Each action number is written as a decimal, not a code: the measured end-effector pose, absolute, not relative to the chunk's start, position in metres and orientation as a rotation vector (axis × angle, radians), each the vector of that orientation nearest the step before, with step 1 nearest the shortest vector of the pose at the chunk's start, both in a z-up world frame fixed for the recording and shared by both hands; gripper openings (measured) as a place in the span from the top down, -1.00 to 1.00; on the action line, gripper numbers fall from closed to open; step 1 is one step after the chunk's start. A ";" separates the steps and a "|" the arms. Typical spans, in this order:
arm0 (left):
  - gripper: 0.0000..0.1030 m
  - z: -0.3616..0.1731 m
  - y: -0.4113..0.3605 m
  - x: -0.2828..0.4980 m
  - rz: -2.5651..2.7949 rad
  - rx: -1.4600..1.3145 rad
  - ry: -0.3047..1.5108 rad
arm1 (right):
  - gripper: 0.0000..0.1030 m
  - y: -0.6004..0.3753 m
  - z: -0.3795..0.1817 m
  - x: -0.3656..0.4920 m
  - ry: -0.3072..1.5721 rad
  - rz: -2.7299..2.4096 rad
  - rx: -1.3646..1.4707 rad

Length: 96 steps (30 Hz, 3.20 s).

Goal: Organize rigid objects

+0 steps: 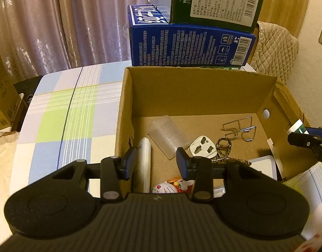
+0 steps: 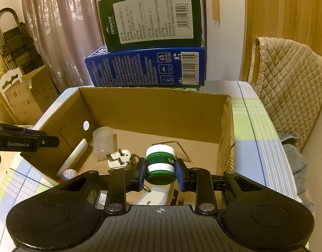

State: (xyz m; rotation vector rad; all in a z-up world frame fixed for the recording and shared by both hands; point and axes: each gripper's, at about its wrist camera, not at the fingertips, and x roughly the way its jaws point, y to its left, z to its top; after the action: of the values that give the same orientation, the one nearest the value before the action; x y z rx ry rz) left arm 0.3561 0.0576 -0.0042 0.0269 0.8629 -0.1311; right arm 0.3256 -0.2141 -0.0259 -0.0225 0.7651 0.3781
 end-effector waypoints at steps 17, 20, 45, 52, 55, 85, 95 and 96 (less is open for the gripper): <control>0.30 -0.004 0.059 0.355 -0.134 0.026 0.860 | 0.49 -0.211 -0.024 0.327 0.764 0.379 -0.020; 0.30 -0.004 0.059 0.355 -0.133 0.025 0.860 | 0.48 -0.208 -0.022 0.327 0.739 0.385 -0.021; 0.18 0.002 0.055 0.348 -0.132 0.052 0.850 | 0.00 -0.211 -0.012 0.321 0.706 0.400 -0.010; -0.55 0.016 0.049 0.334 -0.117 0.070 0.803 | -0.15 -0.217 -0.006 0.317 0.731 0.378 -0.001; -0.59 0.025 0.047 0.326 -0.121 0.065 0.783 | -0.45 -0.219 -0.001 0.311 0.727 0.366 0.004; -0.97 0.093 0.019 0.151 -0.057 0.042 0.715 | -0.64 -0.255 0.060 0.155 0.750 0.331 0.063; -0.97 0.106 0.010 0.080 -0.043 0.001 0.673 | -0.64 -0.267 0.074 0.084 0.709 0.302 0.054; -0.97 0.106 0.010 0.073 -0.040 -0.007 0.675 | -0.64 -0.269 0.075 0.078 0.706 0.299 0.059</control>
State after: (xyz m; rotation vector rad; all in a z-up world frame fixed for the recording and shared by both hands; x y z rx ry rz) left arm 0.0730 0.0102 0.1057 -0.0072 0.6749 -0.0402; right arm 0.0782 -0.2686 0.0752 0.0594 0.7058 0.2994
